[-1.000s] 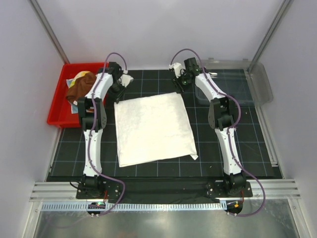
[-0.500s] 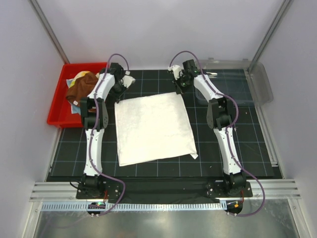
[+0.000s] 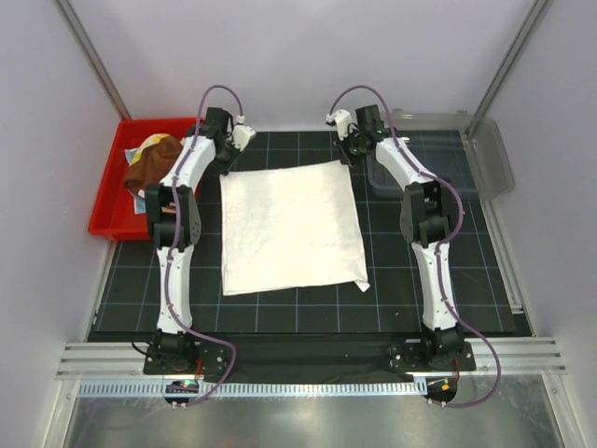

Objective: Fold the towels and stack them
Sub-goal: Fold the towel

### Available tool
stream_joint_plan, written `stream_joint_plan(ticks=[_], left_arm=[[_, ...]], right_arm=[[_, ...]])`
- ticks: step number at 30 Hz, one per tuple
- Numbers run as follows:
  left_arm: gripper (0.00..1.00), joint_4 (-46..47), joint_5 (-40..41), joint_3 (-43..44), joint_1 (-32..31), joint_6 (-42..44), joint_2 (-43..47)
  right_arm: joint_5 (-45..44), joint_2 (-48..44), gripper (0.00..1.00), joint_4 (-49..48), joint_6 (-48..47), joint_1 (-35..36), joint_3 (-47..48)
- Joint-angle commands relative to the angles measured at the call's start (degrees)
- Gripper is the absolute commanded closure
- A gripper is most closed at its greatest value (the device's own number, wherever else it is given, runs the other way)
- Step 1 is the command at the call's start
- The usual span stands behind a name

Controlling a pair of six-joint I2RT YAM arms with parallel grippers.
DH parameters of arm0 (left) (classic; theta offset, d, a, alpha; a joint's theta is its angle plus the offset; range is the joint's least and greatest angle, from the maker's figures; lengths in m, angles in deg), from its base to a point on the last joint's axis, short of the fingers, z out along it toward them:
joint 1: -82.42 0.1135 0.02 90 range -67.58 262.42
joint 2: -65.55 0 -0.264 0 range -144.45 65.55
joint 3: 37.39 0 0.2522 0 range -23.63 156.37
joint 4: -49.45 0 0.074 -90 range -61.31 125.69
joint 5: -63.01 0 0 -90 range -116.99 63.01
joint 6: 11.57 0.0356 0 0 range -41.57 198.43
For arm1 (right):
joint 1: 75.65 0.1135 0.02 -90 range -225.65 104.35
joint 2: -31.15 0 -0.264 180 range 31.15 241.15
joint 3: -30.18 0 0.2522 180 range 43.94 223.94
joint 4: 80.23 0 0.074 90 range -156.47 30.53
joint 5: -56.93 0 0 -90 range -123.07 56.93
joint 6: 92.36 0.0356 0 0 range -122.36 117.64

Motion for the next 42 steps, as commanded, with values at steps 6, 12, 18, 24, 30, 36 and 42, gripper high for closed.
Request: stream_joint_plan(ticks=[6,12,18,24,30,36,42], left_arm=[[1.0,5.1,0.89,-2.66,0.12,-1.18,6.45],[1.0,4.67,1.95,-3.37,0.12,-0.91,8.64],[1.0,4.49,2.04,-5.57,-0.31,-1.35,12.25],[1.0,0.36,3.96,-5.83,-1.02,-1.88,13.57],[1.0,-1.23,0.74,-8.98,-1.02,-4.16,17.07],[1.0,-2.45,-2.17,-11.89,-1.37,-5.57,21.03],[1.0,-1.75,-3.76,-17.77,-1.63,-7.5,26.48]], right_arm=[[-2.43,-7.77,0.99,-7.48,-1.93,-0.97,-3.98],[-2.34,-10.05,0.99,-8.44,-1.76,-1.41,-6.0],[-1.9,-12.87,0.99,-10.73,-0.88,-1.5,-9.69],[-0.49,-17.87,0.99,-12.23,0.7,-1.5,-15.4],[0.3,-22.97,0.99,-11.87,0.96,-1.5,-20.66],[-0.05,-29.12,0.99,-13.63,1.58,-1.58,-27.87],[1.62,-34.22,0.99,-16.7,5.53,-1.5,-36.65]])
